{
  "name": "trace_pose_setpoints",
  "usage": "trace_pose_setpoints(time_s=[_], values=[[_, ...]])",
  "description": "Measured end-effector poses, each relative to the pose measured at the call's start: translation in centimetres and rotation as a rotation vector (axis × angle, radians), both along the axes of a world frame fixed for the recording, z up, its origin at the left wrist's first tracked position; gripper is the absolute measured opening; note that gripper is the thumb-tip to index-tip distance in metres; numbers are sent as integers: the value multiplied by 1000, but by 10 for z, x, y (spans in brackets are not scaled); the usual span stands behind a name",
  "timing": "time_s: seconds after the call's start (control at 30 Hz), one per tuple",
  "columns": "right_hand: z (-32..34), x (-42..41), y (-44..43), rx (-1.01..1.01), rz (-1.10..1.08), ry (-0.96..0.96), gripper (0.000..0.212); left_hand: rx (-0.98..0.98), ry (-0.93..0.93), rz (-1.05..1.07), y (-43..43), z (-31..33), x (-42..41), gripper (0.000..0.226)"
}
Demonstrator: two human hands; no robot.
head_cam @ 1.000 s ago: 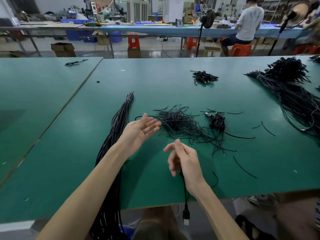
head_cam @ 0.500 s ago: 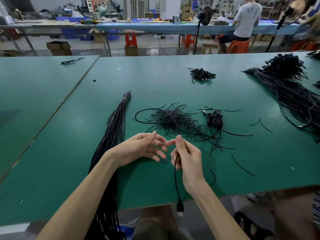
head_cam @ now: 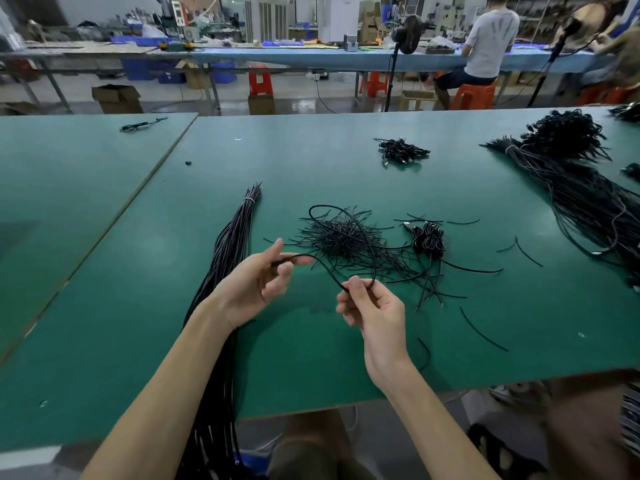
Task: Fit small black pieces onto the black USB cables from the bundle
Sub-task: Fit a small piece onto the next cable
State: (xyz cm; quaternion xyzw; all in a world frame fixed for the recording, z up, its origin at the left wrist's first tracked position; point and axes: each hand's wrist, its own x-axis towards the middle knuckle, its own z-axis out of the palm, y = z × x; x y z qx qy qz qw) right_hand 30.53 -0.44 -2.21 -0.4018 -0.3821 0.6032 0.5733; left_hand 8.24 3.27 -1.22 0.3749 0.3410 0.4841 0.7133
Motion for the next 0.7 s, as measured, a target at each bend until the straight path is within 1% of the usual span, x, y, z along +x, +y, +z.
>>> trace_pose_setpoints(time_s=[0.03, 0.1, 0.2, 0.3, 0.4, 0.5, 0.6, 0.7], values=[[-1, 0, 1, 1, -7, -2, 19, -36, -44, 79, 2, 0, 0, 47], [-3, 1, 0, 17, 2, -15, 18, -56, -120, 169, 3, 1, 0, 37], [-5, -1, 0, 83, 77, -131, 15, 24, -83, 177, -1, -3, 4, 25], [-8, -4, -1, 153, 171, -307, 11, 97, -25, 107, -4, -7, 11, 24], [-9, -8, -3, 193, 229, -428, 7, 131, -33, 101, -4, -4, 12, 23], [-10, -9, -3, 196, 250, -461, 5, 92, -65, 120, -5, 2, 15, 28], [-10, -9, -2, 195, 244, -496, 9, 48, -108, 125, -7, 8, 18, 30], [-10, -9, -1, 181, 233, -497, 13, 33, -175, 118, -11, 14, 19, 37]])
